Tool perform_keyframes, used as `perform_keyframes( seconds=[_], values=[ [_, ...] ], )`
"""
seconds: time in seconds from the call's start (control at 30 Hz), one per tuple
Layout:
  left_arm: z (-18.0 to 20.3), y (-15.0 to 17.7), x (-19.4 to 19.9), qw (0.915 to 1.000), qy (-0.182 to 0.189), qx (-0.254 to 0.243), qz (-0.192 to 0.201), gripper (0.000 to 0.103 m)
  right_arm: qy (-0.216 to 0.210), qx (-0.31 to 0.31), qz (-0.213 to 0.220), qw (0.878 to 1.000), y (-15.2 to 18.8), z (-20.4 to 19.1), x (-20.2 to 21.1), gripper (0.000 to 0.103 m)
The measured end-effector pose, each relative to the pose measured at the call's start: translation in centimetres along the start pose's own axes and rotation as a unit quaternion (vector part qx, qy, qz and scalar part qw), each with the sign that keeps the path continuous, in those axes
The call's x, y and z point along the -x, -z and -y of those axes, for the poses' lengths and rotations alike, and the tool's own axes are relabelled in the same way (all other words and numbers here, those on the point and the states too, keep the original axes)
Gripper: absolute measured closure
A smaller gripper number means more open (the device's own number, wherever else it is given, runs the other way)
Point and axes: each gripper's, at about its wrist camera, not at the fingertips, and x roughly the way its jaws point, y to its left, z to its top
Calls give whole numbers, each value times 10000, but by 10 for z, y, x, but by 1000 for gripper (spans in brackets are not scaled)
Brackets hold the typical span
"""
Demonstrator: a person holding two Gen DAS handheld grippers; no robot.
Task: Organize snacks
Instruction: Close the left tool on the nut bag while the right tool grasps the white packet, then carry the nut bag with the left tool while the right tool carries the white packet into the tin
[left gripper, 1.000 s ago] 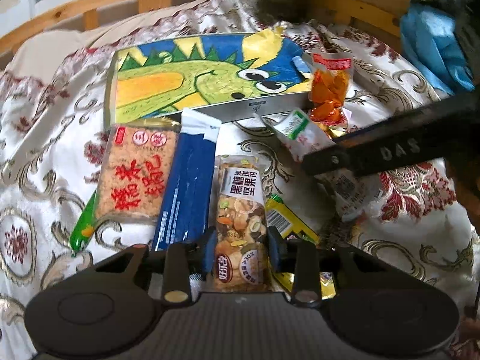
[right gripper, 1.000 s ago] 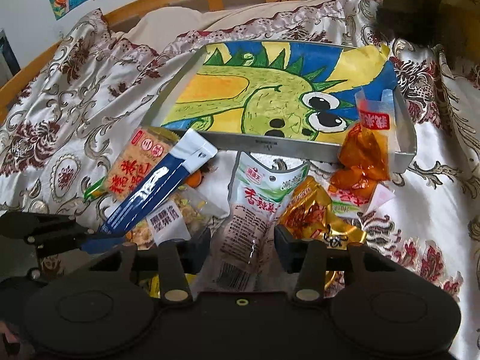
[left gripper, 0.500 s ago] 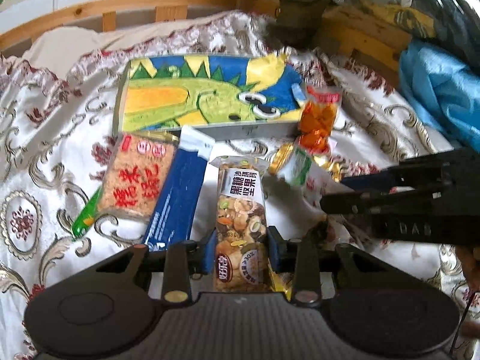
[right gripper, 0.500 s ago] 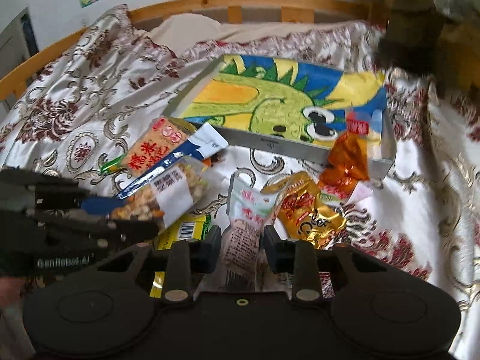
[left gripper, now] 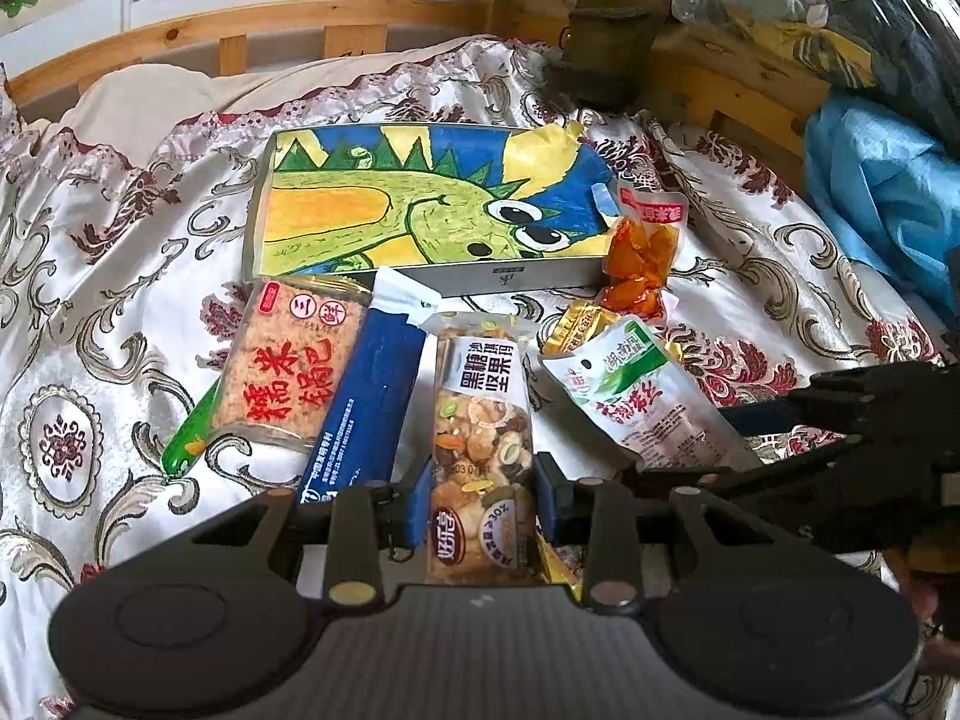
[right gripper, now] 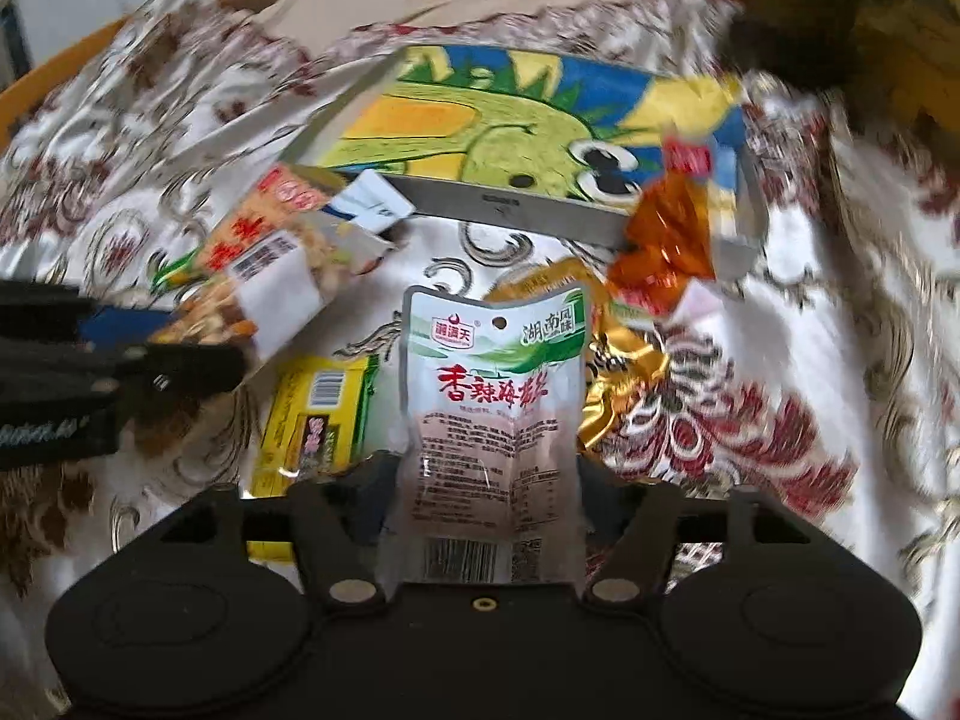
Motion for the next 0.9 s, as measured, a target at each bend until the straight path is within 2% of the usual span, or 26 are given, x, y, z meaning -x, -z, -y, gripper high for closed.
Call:
perform_keyframes(
  seconds=[0.1, 0.17, 0.23, 0.5, 0.7, 0.9],
  values=[
    [0, 1, -1, 10000, -1, -16, 6, 65, -104, -144, 39, 9998, 1, 4, -3, 34],
    [0, 2, -2, 10000, -13, -15, 7, 65, -223, -82, 124, 9996, 2, 4, 0, 58],
    [-1, 2, -3, 10000, -13, 7, 10, 65, -270, -24, 141, 9995, 0, 0, 3, 68],
    [-3, -1, 5, 9999, -26, 56, 145, 65, -69, 486, 256, 9985, 1, -11, 17, 74],
    [-3, -4, 10, 9995, -48, 133, 270, 66, 106, 1036, 586, 9928, 3, -23, 33, 74],
    [-3, -4, 13, 9995, -57, 140, 295, 66, 278, 1563, 572, 9857, 11, -33, 32, 75]
  ],
)
